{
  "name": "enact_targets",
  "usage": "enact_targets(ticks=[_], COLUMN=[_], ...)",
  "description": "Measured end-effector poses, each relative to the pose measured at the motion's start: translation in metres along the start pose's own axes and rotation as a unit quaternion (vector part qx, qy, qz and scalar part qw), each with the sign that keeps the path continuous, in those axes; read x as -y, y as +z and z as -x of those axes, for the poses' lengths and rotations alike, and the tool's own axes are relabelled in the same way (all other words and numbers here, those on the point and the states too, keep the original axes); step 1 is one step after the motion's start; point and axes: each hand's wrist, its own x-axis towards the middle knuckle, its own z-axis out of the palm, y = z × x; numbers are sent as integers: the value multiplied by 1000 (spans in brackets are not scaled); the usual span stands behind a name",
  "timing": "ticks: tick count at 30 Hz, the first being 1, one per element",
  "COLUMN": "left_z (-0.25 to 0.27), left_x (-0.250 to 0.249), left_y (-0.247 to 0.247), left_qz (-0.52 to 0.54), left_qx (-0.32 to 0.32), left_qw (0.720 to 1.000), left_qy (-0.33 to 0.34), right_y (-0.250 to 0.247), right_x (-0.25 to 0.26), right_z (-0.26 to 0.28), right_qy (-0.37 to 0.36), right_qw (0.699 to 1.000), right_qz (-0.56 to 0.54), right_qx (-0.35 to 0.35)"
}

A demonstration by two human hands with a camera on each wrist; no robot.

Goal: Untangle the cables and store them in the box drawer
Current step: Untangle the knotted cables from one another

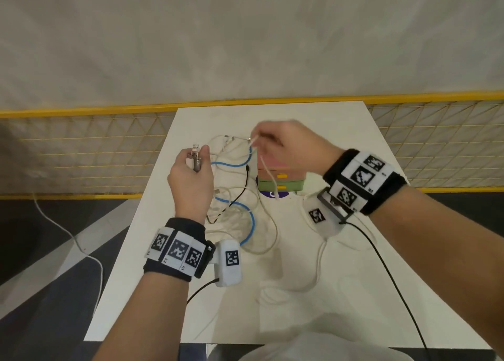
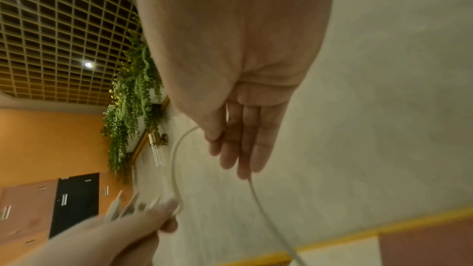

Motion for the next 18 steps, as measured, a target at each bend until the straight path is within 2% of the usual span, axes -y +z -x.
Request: enact_targets(ticks=[2, 4, 7, 10, 13, 16, 18], left_z=[2, 7, 13, 19, 25, 32, 35], left_x=[1, 0, 3, 10, 15, 15, 16], left_y=[-2, -2, -1, 4, 10, 17, 25], left_qz=[26, 64, 83, 63, 49, 64, 63], left_qx=[3, 18, 48, 90, 135, 164, 176], left_qw=[1000, 998, 995, 994, 989, 984, 982], left_qy=[-3, -14, -2, 23, 32, 31, 30], right_y=[-8, -15, -19, -14, -1, 18, 36], right_x=[5, 9, 3, -18, -54, -94, -120], right_z=[-23, -38, -40, -24, -1, 30, 50], right_qy=[-22, -19, 35, 82, 151, 261, 307], right_qw=[998, 999, 998, 992, 968, 929, 907], right_qz=[-43, -26, 41, 90, 172, 181, 196], right_qx=[-34, -14, 42, 42, 107, 192, 213])
